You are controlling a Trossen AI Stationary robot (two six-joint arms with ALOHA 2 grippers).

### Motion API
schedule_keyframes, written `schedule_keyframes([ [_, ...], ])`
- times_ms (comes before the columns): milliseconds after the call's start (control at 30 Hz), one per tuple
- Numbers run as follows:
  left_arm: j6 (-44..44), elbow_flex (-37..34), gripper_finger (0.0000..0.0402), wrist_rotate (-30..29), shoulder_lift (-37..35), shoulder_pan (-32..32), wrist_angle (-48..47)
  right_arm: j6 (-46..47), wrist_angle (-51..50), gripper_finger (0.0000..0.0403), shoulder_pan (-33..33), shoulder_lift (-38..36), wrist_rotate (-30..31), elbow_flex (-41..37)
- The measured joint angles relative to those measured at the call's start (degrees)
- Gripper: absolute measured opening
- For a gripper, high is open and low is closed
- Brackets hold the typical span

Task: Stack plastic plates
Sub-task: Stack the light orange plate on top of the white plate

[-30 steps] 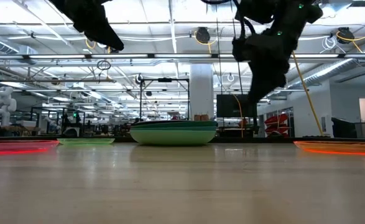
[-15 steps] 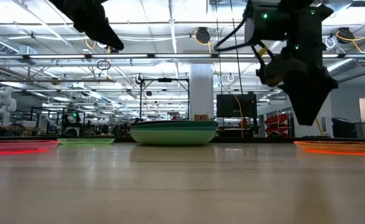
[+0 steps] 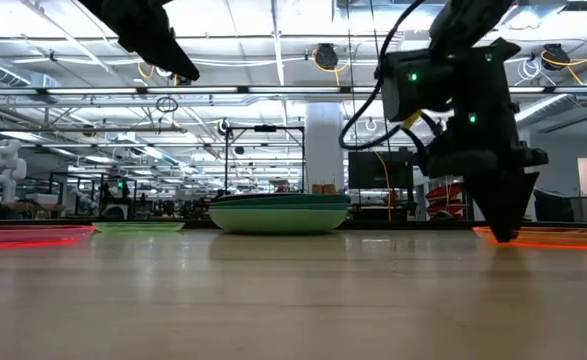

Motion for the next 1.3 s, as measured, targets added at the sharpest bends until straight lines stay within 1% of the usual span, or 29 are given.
schedule_keyframes([
  [167, 0.0, 0.0, 0.0115, 0.0, 0.0, 0.0, 0.0, -1.5, 0.3, 0.0066, 0.0, 1.2, 0.6, 0.3],
  [400, 0.0, 0.0, 0.0115, 0.0, 0.0, 0.0, 0.0, -2.1, 0.0, 0.0008, 0.0, 0.5, 1.0, 0.1],
  [567, 0.1, 0.0, 0.0115, 0.0, 0.0, 0.0, 0.0, -3.9, -1.7, 0.0006, 0.0, 0.6, 1.1, 2.6],
  [700, 0.7, 0.0, 0.0115, 0.0, 0.0, 0.0, 0.1, -6.3, -6.2, 0.0002, 0.0, 0.6, 4.6, 7.3],
  [800, 0.8, 0.0, 0.0115, 0.0, 0.0, 0.0, 0.1, -9.5, -9.5, 0.0002, 0.0, 0.5, 8.9, 12.1],
  [900, 1.5, 0.0, 0.0115, 0.0, 0.0, 0.0, 0.1, -15.0, -12.3, 0.0002, 0.0, 0.5, 13.0, 17.0],
  [1067, 1.9, 0.0, 0.0115, 0.0, 0.0, 0.0, 0.1, -28.9, -10.9, 0.0001, -0.1, 0.5, 18.2, 24.0],
  [1200, 2.5, 0.0, 0.0115, 0.0, 0.0, 0.0, 1.7, -42.7, -9.8, 0.0001, -0.1, 0.5, 19.0, 28.7],
  [1300, 3.4, 0.0, 0.0115, 0.0, 0.0, 0.0, 2.7, -52.0, -7.3, 0.0001, -0.6, 0.5, 20.1, 30.8],
])
